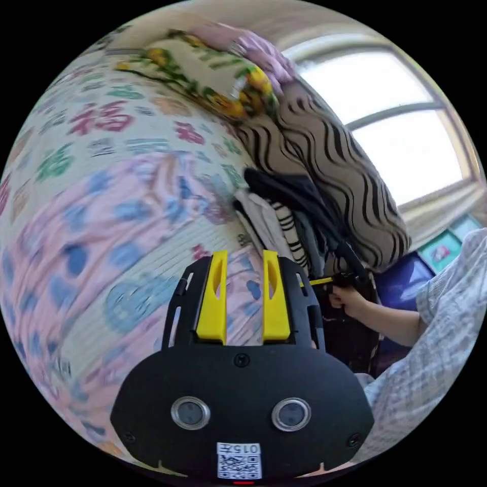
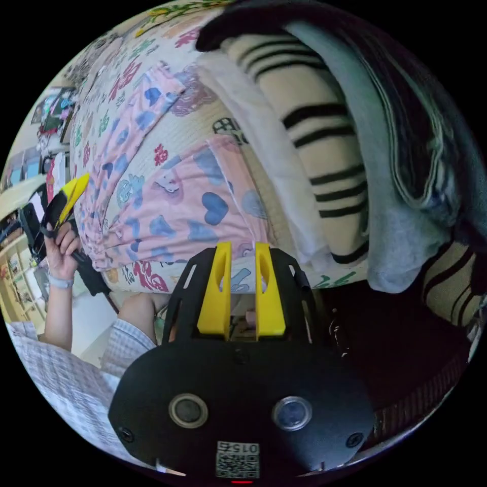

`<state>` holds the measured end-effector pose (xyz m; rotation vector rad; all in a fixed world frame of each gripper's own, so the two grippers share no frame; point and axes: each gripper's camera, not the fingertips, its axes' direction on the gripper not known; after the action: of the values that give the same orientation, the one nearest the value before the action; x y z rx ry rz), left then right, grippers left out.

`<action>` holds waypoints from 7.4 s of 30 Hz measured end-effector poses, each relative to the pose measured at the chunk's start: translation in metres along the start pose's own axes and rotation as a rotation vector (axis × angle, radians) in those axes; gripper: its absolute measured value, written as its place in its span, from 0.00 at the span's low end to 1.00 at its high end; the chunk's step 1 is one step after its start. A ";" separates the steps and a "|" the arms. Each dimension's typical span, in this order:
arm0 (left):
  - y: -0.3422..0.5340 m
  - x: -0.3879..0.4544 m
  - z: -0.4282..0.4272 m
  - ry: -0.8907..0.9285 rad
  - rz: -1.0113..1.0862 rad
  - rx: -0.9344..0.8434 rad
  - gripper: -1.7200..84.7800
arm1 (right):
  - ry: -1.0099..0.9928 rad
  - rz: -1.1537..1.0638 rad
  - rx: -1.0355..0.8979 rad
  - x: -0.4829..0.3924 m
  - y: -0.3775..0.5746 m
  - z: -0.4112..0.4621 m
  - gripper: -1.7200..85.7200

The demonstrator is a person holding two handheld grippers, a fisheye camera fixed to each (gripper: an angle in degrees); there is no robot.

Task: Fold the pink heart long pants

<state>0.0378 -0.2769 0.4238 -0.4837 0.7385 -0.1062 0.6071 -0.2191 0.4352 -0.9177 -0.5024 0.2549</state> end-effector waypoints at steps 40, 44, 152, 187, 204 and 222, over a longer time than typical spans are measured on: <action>0.478 -0.308 -0.340 -0.296 -1.005 0.478 0.11 | -0.028 -0.831 -0.137 -0.754 -0.204 0.277 0.13; 0.481 -0.311 -0.334 -0.276 -1.050 0.525 0.11 | -0.072 -0.843 -0.351 -0.841 -0.217 0.347 0.13; 0.358 -0.247 -0.311 -0.436 -1.219 0.588 0.17 | -0.104 -1.054 -0.159 -0.597 -0.106 0.059 0.09; 0.444 -0.335 -0.408 -0.385 -1.160 0.438 0.04 | -0.102 0.351 0.065 -0.101 0.077 -0.024 0.08; 0.399 -0.322 -0.455 -0.600 -1.051 0.196 0.02 | -0.413 0.766 0.193 0.062 0.104 -0.044 0.05; 0.327 -0.323 -0.511 -0.344 -0.990 0.465 0.01 | -0.577 0.462 0.261 0.080 0.049 -0.225 0.01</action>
<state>-0.5666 -0.1006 0.1496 -0.3670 0.0680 -1.0690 0.7914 -0.3126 0.3069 -0.6858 -0.7605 1.0015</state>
